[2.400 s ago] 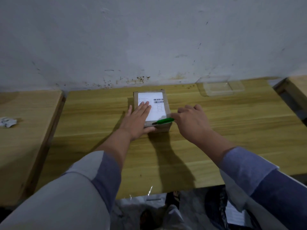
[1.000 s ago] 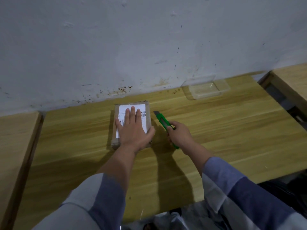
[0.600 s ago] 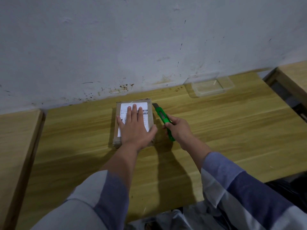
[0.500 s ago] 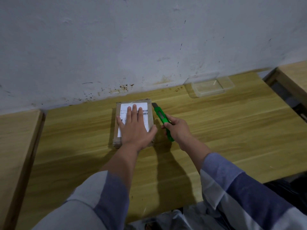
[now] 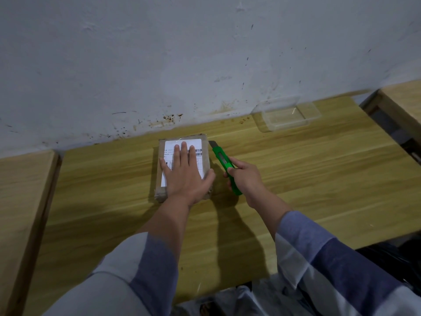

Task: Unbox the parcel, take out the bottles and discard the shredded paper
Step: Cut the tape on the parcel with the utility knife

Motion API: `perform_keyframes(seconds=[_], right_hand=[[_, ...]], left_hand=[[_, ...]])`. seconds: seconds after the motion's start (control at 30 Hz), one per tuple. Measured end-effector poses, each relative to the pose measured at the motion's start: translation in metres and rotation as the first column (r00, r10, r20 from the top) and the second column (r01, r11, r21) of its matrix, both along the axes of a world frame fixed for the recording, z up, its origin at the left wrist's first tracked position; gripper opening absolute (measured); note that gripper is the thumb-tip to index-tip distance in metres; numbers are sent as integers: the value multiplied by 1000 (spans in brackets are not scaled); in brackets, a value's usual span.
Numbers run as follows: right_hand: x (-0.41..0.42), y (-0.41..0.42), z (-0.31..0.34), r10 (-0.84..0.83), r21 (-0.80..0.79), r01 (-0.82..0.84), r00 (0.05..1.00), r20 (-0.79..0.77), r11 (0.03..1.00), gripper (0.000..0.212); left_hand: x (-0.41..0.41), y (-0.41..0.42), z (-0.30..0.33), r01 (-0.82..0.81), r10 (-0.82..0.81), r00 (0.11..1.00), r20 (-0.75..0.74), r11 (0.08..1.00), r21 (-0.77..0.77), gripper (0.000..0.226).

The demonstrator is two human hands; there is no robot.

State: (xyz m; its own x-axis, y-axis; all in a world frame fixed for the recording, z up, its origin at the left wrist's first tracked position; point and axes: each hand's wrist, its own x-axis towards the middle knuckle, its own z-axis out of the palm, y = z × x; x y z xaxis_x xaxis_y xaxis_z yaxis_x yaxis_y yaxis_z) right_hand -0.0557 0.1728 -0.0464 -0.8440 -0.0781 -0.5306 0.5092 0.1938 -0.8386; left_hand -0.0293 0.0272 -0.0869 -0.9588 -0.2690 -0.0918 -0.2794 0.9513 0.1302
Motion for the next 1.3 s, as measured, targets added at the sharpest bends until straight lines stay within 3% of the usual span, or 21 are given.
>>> perform_keyframes(seconds=[0.5, 0.77, 1.3], right_hand=[[5, 1, -5, 49, 36, -48, 999, -3, 998, 45], [17, 10, -8, 107, 102, -101, 993, -53, 990, 44], [51, 25, -5, 171, 160, -154, 980, -101, 975, 45]], left_hand=[[0, 1, 0, -6, 6, 1000, -11, 1000, 7, 82], [-1, -2, 2, -16, 16, 1000, 22, 1000, 6, 60], [-3, -1, 1, -19, 20, 997, 71, 1000, -11, 63]])
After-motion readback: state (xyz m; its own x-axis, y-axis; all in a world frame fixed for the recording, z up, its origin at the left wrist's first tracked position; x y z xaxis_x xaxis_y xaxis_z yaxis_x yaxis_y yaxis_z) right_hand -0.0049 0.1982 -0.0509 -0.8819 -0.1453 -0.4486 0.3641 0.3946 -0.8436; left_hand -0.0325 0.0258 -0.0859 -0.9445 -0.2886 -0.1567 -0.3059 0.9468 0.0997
